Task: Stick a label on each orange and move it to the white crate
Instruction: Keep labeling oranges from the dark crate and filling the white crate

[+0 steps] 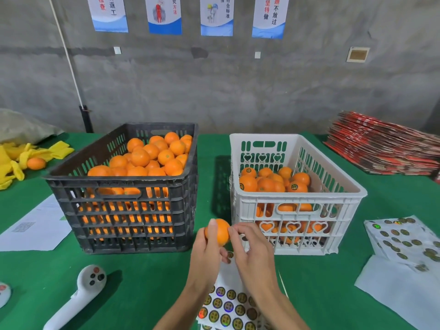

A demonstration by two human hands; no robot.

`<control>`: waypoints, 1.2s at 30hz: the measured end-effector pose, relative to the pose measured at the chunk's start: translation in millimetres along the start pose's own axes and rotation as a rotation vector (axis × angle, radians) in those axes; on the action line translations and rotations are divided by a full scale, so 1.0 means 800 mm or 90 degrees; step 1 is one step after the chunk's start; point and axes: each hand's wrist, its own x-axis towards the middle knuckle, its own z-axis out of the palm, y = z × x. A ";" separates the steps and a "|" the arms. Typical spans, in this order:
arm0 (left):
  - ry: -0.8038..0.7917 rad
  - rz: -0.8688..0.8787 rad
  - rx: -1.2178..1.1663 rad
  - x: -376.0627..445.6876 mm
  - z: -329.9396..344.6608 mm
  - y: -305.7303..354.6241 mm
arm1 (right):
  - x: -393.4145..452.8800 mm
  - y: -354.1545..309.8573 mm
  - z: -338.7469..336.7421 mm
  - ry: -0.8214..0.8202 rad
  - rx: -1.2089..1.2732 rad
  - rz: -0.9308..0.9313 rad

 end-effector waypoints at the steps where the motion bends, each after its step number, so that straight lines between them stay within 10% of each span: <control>1: 0.004 0.004 -0.010 0.003 0.003 0.012 | 0.004 -0.008 -0.003 0.010 0.001 -0.026; 14: -0.224 0.106 0.021 0.044 0.067 0.146 | 0.132 -0.012 -0.075 0.077 -0.182 0.018; 22: -0.155 0.232 0.111 0.059 -0.009 0.156 | 0.159 0.025 -0.085 0.117 -0.261 -0.033; 28: 0.115 0.439 0.359 0.123 -0.107 0.187 | 0.160 0.006 -0.039 0.086 -0.209 -0.205; 31: 0.164 0.285 0.611 0.186 -0.161 0.212 | 0.155 -0.002 -0.014 0.081 -0.191 -0.297; 36: -0.065 -0.038 0.901 0.241 -0.188 0.229 | 0.146 -0.010 0.008 0.049 -0.164 -0.324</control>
